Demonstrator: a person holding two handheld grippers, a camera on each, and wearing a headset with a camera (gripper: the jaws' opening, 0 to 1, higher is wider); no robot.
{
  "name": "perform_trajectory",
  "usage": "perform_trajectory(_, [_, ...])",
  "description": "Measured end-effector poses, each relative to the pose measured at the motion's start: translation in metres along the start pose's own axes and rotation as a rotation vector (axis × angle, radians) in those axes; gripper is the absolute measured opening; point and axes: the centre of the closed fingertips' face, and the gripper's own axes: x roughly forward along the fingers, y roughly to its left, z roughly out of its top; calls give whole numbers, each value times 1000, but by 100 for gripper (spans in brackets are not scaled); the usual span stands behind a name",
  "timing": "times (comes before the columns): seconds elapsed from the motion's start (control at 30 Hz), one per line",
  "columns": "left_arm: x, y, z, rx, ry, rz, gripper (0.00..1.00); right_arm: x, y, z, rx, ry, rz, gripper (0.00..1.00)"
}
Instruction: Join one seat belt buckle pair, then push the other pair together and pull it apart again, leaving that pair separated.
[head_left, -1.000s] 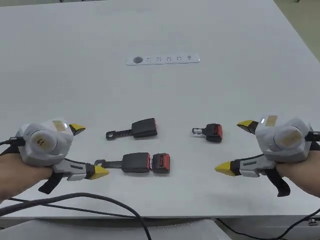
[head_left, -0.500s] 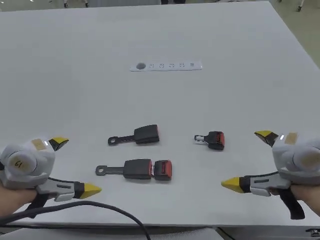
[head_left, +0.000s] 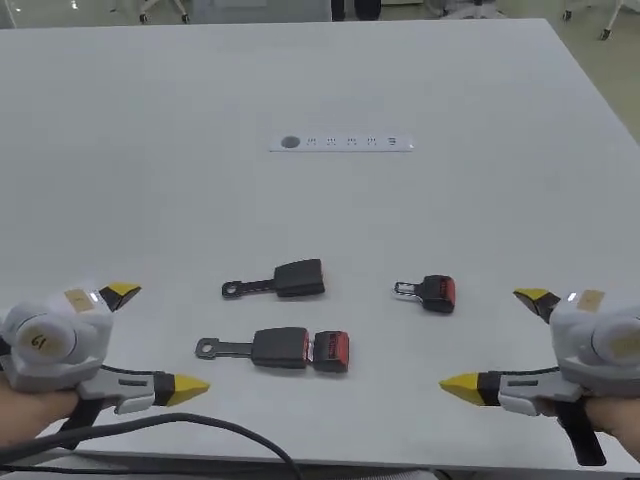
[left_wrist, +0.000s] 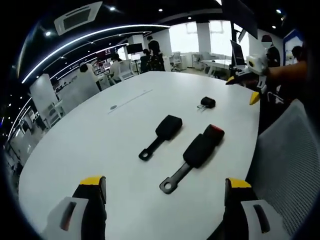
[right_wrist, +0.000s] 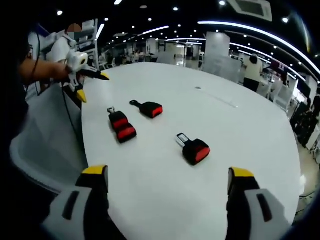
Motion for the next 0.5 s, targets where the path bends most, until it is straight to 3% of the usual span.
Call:
perform_trajectory(0.1, [-1, 2, 0, -4, -5, 9, 100, 2, 4, 3, 1, -9, 6, 100])
perform_trajectory(0.13, [-1, 1, 0, -8, -6, 11, 100, 3, 11, 3, -23, 2, 30, 100])
perform_trajectory(0.2, [0, -1, -2, -8, -1, 8, 100, 4, 14, 5, -73, 12, 25, 100])
perform_trajectory(0.3, [2, -11, -4, 7, 13, -11, 100, 3, 23, 15, -34, -21, 53, 100])
perform_trajectory(0.5, [3, -13, -6, -1, 10, -8, 100, -1, 18, 20, -6, -49, 40, 100])
